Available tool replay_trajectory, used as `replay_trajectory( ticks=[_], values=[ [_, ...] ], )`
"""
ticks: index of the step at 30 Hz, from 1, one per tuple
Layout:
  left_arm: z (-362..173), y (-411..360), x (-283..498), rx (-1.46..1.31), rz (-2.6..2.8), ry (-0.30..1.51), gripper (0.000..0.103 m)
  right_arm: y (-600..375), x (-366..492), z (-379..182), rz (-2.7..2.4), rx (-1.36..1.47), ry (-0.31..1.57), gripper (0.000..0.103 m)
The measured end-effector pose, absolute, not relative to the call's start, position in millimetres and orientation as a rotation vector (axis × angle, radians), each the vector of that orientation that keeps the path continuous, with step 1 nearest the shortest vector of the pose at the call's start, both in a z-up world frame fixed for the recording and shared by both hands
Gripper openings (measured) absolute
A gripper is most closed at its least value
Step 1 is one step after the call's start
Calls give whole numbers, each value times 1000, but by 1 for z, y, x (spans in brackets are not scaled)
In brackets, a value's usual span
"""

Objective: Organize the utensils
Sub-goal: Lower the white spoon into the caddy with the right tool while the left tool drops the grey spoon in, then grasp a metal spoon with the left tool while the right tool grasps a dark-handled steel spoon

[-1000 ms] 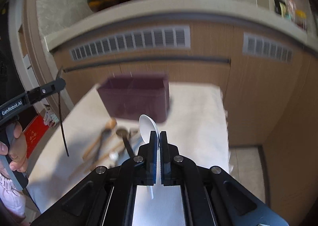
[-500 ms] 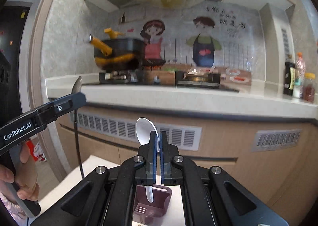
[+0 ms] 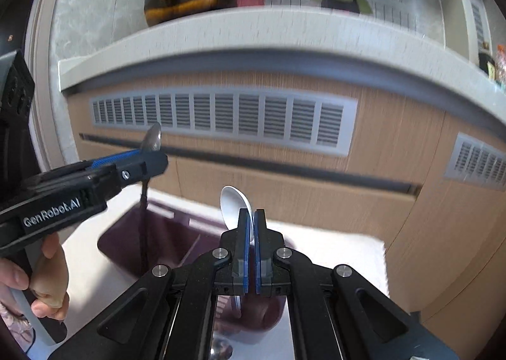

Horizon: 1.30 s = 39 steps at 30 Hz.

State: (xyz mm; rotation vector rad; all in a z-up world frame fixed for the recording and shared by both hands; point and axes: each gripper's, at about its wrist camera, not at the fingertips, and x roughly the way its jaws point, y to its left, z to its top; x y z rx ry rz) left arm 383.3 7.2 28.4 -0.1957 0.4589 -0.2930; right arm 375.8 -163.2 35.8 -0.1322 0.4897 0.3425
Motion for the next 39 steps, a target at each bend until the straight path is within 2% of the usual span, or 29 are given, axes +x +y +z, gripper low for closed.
replay_trajectory(
  ticks=[2, 4, 6, 9, 10, 11, 12, 17, 22, 30, 31, 33, 35, 39],
  values=[
    [17, 8, 382, -205, -300, 498, 34, -165, 374, 28, 361, -118, 522, 9],
    [13, 11, 376, -207, -296, 515, 34, -166, 369, 26, 367, -117, 535, 30],
    [16, 16, 366, -214, -286, 514, 35, -170, 357, 26, 343, -125, 511, 67],
    [22, 26, 350, -226, -265, 526, 38, -175, 340, 30, 324, -139, 484, 85],
    [24, 31, 344, -227, -252, 535, 41, -176, 335, 31, 315, -148, 487, 90],
    [23, 35, 338, -226, -235, 545, 46, -176, 330, 31, 307, -156, 492, 100],
    [23, 38, 332, -224, -218, 555, 47, -177, 324, 30, 304, -165, 497, 103],
    [9, 58, 294, -212, -150, 628, 54, -170, 303, 19, 269, -269, 570, 103],
    [-20, 75, 260, -198, -129, 746, 55, -150, 283, -7, 373, -365, 668, 103],
    [-57, 89, 228, -202, -130, 852, 60, -100, 271, -42, 469, -525, 713, 101],
    [-58, 90, 227, -206, -131, 859, 60, -95, 275, -45, 489, -525, 731, 98],
    [-61, 93, 225, -212, -136, 867, 60, -89, 286, -51, 524, -515, 792, 71],
    [-63, 96, 223, -220, -139, 873, 60, -84, 298, -55, 547, -497, 848, 54],
    [-67, 100, 224, -241, -151, 885, 60, -81, 315, -65, 585, -453, 935, 45]
  ],
)
